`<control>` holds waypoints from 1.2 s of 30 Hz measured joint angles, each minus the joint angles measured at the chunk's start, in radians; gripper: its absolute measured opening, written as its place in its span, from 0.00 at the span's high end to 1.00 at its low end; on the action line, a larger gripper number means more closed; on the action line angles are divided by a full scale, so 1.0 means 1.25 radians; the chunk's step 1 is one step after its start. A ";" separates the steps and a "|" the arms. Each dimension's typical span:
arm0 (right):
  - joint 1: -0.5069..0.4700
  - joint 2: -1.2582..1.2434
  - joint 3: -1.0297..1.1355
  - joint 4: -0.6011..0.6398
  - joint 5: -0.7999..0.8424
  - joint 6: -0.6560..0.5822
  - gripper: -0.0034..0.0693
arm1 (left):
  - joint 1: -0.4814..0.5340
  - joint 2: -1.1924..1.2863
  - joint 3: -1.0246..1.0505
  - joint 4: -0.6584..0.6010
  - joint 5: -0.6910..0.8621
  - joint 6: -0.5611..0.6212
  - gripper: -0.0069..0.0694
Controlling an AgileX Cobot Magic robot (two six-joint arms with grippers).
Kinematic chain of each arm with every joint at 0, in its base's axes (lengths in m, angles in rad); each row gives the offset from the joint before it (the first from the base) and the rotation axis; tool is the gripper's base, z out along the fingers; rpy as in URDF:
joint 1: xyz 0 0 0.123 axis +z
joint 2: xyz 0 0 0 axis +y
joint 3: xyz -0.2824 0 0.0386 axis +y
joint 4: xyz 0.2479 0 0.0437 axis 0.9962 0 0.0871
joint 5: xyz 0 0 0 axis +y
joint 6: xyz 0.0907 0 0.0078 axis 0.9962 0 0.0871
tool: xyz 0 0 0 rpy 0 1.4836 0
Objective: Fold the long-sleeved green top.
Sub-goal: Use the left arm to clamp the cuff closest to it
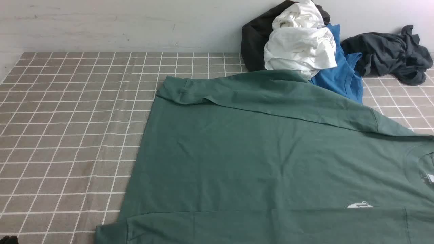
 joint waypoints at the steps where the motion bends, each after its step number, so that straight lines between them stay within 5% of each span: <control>1: 0.000 0.000 0.000 0.000 0.000 0.000 0.97 | 0.000 0.000 0.000 0.000 0.000 0.000 0.92; 36: 0.000 0.000 0.003 -0.007 -0.022 0.000 0.97 | 0.000 0.000 0.001 0.000 -0.058 0.001 0.92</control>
